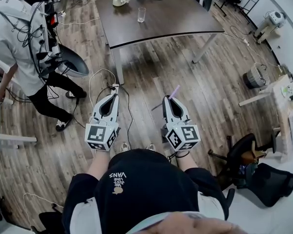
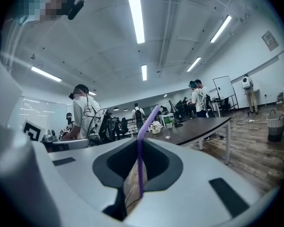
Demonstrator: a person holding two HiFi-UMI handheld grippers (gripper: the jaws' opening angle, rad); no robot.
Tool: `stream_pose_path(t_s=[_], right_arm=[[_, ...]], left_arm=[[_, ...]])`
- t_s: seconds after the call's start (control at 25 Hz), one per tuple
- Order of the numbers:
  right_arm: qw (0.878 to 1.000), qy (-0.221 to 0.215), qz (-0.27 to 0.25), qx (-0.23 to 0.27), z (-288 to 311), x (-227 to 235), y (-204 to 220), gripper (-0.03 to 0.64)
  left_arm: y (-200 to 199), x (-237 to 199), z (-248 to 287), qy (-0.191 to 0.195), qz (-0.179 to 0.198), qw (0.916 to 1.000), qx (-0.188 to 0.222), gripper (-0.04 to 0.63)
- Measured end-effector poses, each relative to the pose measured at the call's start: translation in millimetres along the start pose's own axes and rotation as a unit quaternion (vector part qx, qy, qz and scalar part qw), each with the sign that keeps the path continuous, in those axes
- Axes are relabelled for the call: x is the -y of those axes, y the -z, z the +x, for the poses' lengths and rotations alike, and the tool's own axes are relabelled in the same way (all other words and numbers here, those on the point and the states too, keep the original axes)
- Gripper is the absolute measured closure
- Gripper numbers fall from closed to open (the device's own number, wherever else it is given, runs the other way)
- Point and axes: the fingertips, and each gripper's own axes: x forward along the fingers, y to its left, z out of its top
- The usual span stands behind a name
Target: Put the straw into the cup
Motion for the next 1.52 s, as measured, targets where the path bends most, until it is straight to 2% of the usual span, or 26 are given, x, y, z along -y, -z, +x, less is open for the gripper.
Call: stream_pose_path(t_s=[0.44, 0.64, 1.0, 1.52], right_arm=[[0.999, 0.033, 0.007, 0.013, 21, -32, 5, 0.577], [0.999, 0.049, 0.007, 0.004, 28, -30, 11, 0.577], [0.999, 0.044, 0.014, 0.006, 60, 8, 4, 0.577], [0.999, 0.022, 0.025, 0.012, 114, 98, -20, 0.577]], left_arm=[[4, -55, -10, 0.020, -0.006, 0.9998, -0.001, 0.585], [10, -67, 0, 0.029, -0.013, 0.9995, -0.008, 0.585], [12, -69, 43, 0.024, -0.010, 0.9996, -0.015, 0.585], [2, -52, 151, 0.010, -0.002, 0.9999, -0.013, 0.584]])
